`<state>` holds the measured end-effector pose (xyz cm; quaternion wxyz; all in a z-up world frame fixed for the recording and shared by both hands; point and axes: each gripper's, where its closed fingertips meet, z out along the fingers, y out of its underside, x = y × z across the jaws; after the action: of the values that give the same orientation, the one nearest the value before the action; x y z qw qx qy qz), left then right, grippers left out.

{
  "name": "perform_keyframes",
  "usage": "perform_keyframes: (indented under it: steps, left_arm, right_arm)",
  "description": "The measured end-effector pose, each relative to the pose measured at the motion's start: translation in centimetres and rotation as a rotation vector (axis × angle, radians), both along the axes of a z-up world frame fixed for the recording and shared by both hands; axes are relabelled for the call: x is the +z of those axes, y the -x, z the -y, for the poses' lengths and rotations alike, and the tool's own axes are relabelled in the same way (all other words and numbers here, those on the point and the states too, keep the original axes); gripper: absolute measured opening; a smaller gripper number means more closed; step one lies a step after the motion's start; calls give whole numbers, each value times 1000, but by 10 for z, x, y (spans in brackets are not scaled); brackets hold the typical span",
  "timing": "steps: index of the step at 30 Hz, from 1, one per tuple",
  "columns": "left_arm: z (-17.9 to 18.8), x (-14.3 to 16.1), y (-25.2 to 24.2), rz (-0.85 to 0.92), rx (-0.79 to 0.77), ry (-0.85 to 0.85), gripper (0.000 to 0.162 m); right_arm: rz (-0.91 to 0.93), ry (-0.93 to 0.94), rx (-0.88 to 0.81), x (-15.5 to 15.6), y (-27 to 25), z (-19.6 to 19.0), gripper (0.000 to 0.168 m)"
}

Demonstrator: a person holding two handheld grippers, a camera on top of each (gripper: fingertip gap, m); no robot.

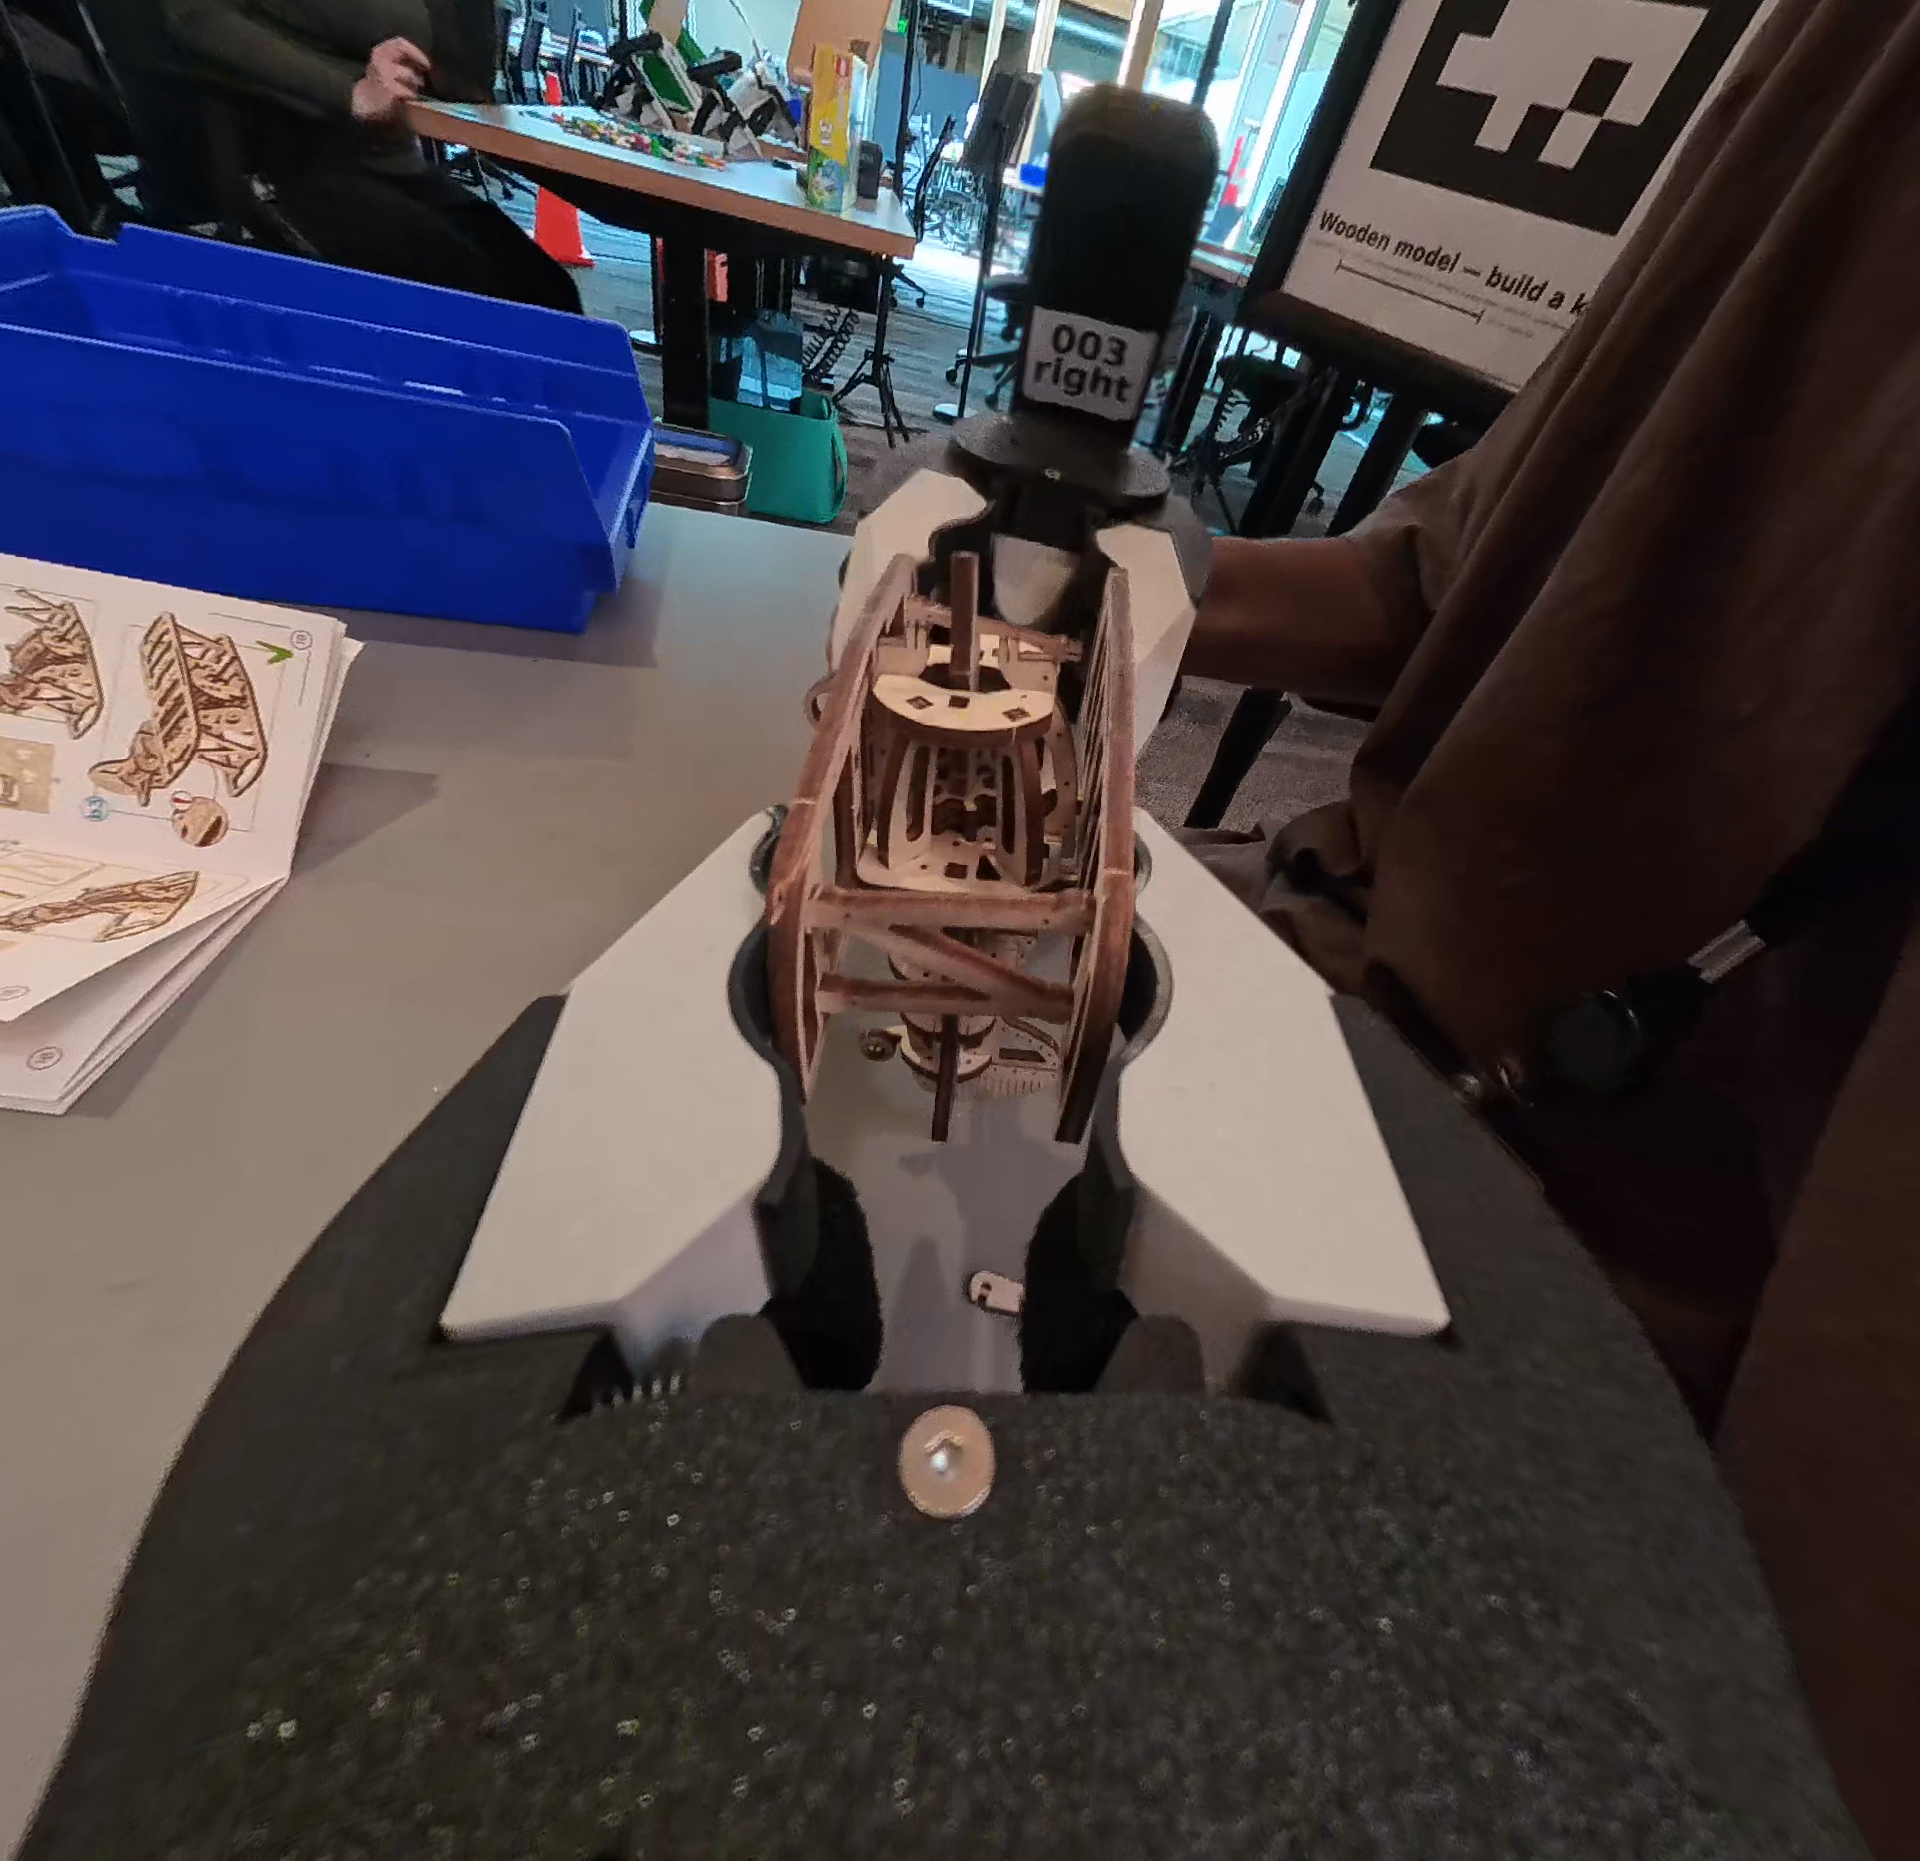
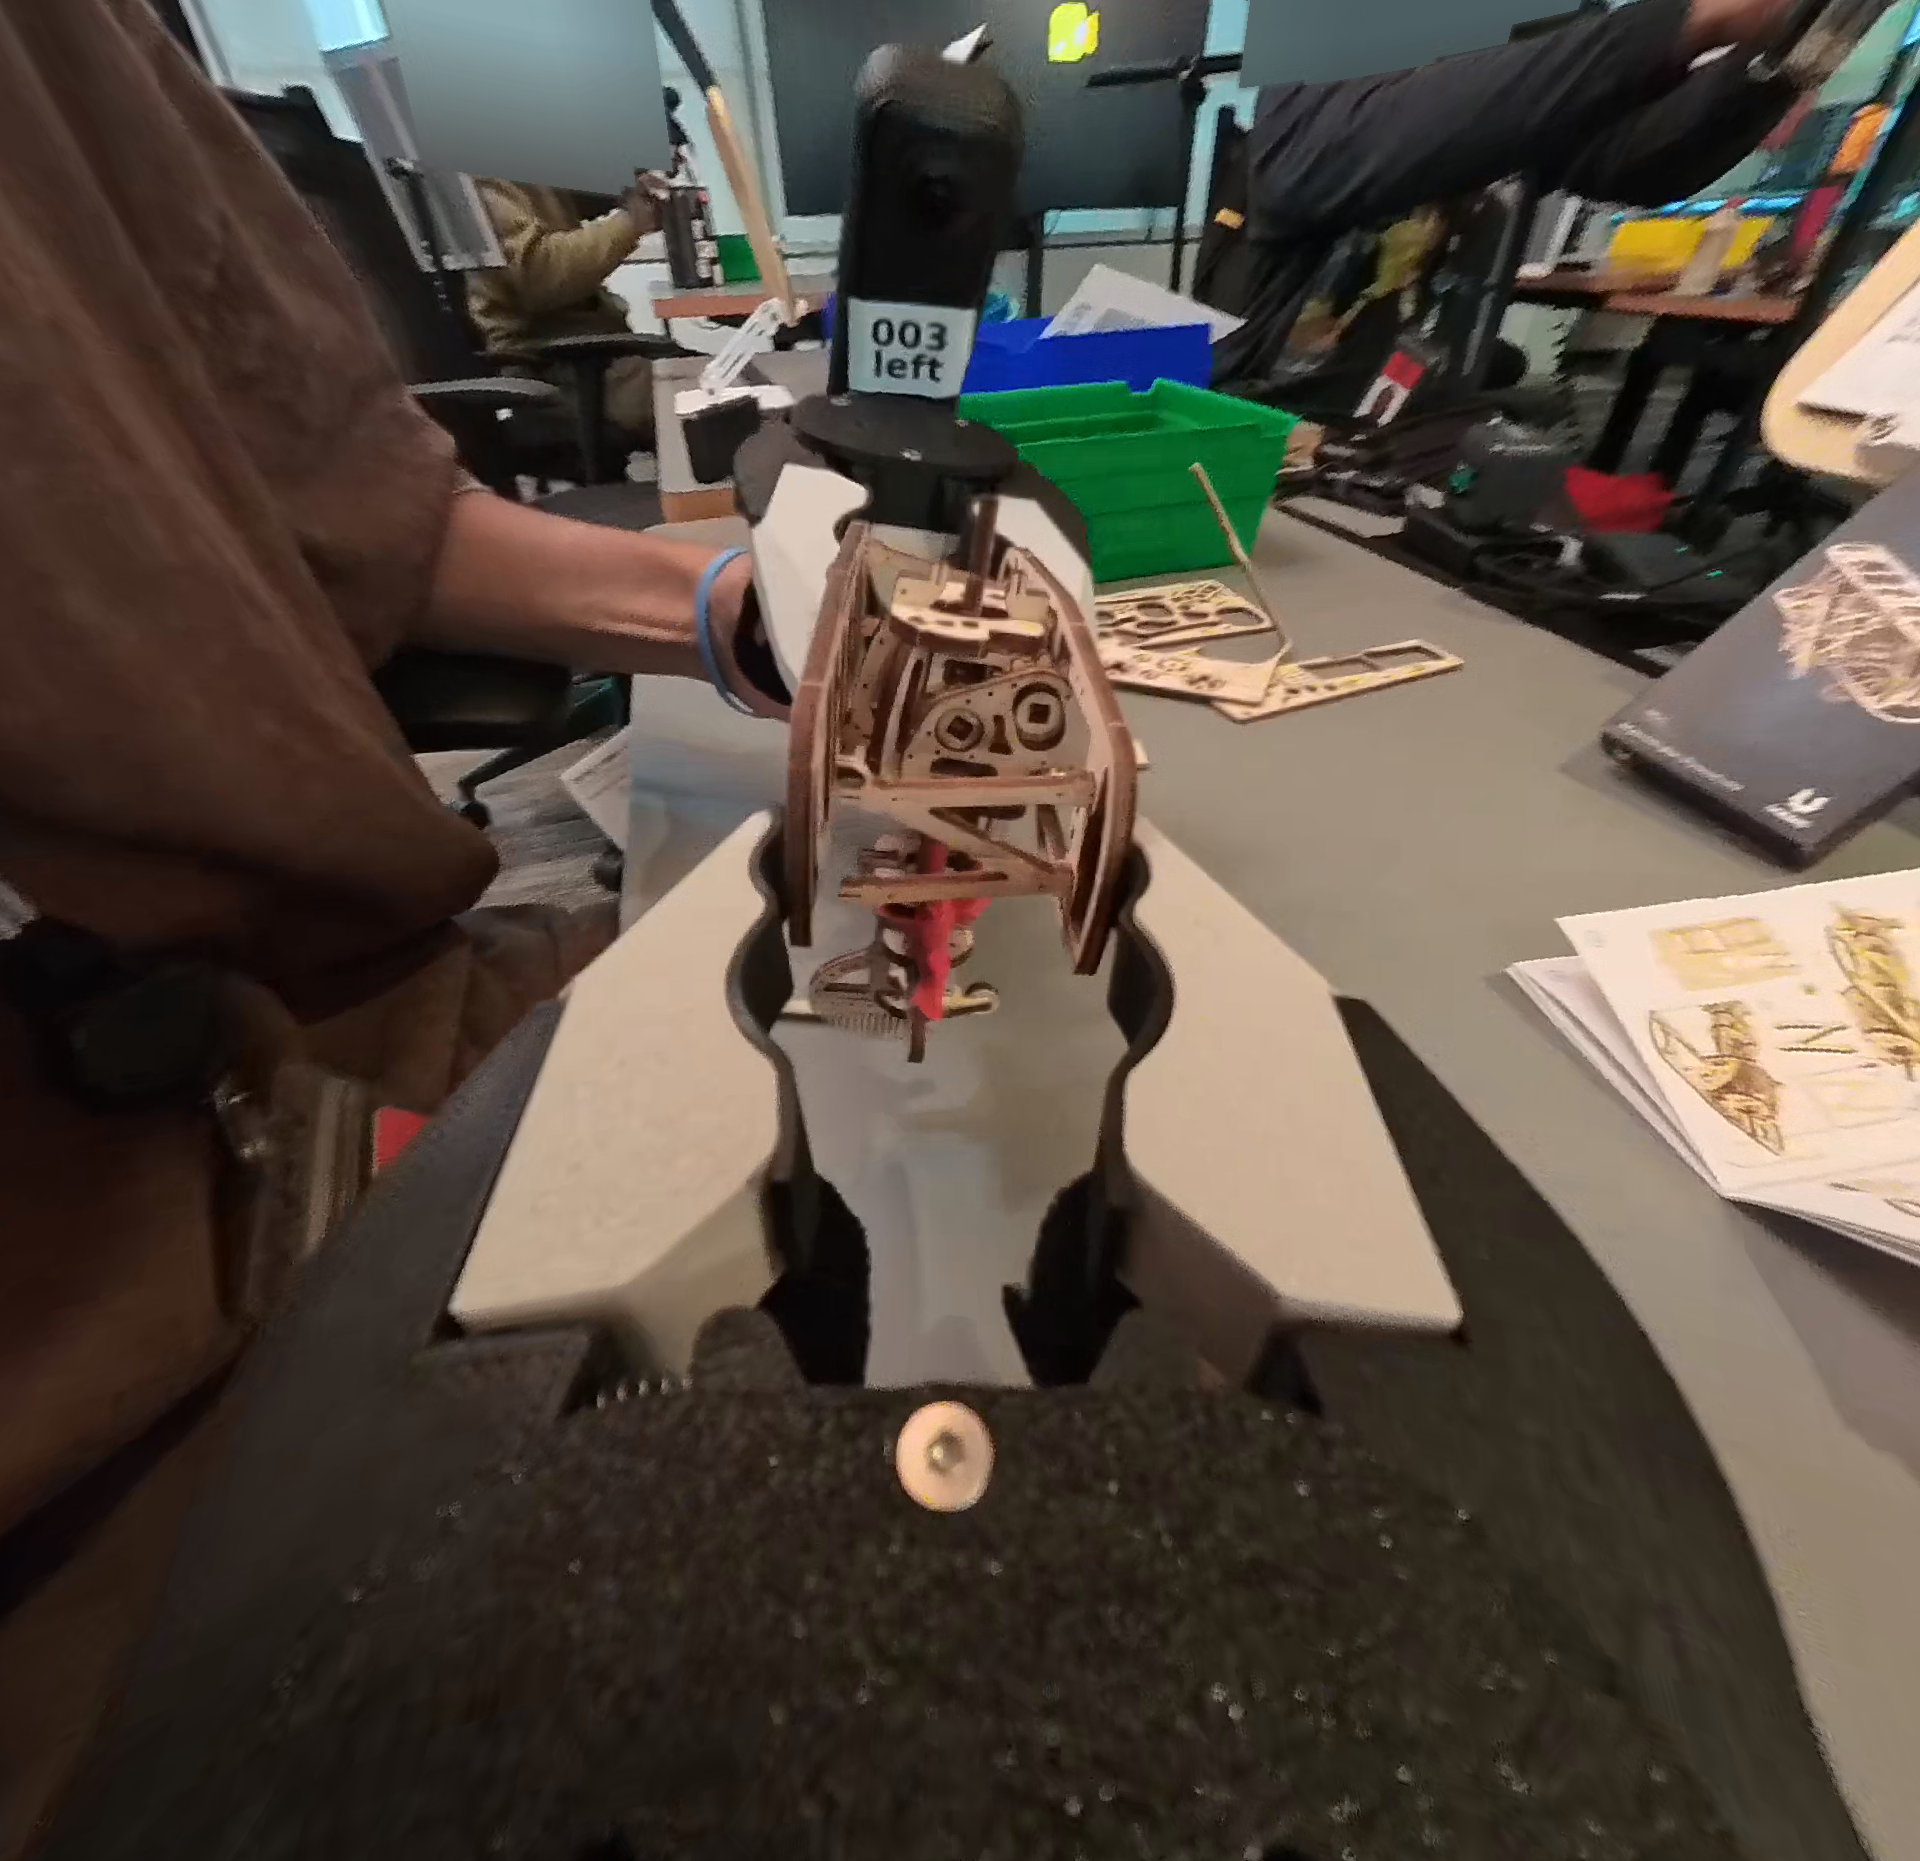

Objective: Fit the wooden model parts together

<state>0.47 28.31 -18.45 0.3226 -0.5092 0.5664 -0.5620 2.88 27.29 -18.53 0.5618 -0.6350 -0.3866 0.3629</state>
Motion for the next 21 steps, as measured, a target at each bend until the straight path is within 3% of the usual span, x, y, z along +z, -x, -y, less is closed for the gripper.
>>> perform_keyframes:
  steps: [7,12,17,21]
  left_arm:
    - [4,-15,-1,-67,1,-108,57]
    - [2,-39,-3,-253,10,-200,61]
    - [-7,-20,-6,-302,87,-333,88]
    - [9,2,-20,-321,46,-422,88]
  right_arm:
    - [135,-19,29,-1,-5,5,52]
    - [305,-81,-2,-4,-7,7,52]
    - [456,-148,-45,-7,-14,4,52]
    - [558,-186,-32,-14,-12,6,52]
